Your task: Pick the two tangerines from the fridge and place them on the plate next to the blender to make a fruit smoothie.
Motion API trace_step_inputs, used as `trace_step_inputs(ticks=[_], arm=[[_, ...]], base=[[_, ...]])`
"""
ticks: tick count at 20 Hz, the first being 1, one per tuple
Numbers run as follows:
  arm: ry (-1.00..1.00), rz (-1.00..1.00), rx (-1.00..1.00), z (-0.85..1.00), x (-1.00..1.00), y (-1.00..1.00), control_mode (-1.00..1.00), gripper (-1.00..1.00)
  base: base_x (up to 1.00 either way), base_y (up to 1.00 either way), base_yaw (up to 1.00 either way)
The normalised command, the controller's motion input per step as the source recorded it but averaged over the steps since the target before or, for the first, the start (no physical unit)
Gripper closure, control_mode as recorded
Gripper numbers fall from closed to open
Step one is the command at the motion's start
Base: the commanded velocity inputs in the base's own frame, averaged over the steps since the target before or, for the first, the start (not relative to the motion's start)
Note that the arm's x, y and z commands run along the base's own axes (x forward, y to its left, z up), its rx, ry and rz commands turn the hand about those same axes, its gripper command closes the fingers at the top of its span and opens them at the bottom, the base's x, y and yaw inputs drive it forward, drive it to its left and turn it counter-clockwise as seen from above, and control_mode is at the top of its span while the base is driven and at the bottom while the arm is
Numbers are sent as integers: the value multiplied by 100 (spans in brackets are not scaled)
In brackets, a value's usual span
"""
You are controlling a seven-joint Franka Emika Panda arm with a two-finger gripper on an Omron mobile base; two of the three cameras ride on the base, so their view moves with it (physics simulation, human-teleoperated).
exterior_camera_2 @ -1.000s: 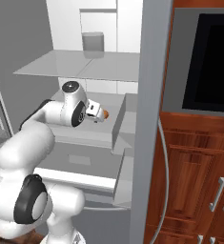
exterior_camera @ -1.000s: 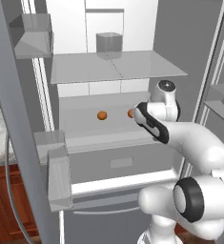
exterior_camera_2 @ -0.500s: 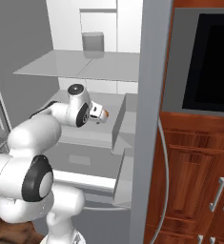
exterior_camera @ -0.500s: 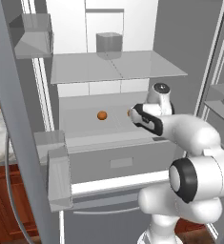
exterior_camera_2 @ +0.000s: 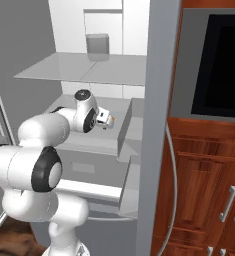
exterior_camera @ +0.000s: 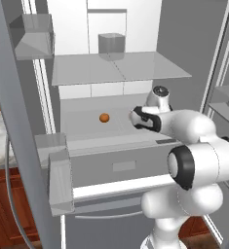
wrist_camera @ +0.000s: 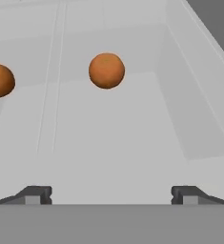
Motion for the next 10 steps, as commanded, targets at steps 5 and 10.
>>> trace_step_inputs(ticks=[5, 10], arm=[[0, 1, 1, -17, 43, 0, -100, -100], [0, 0, 0, -22, 47, 0, -100, -100]], base=[[0, 0, 0], [0, 0, 0]])
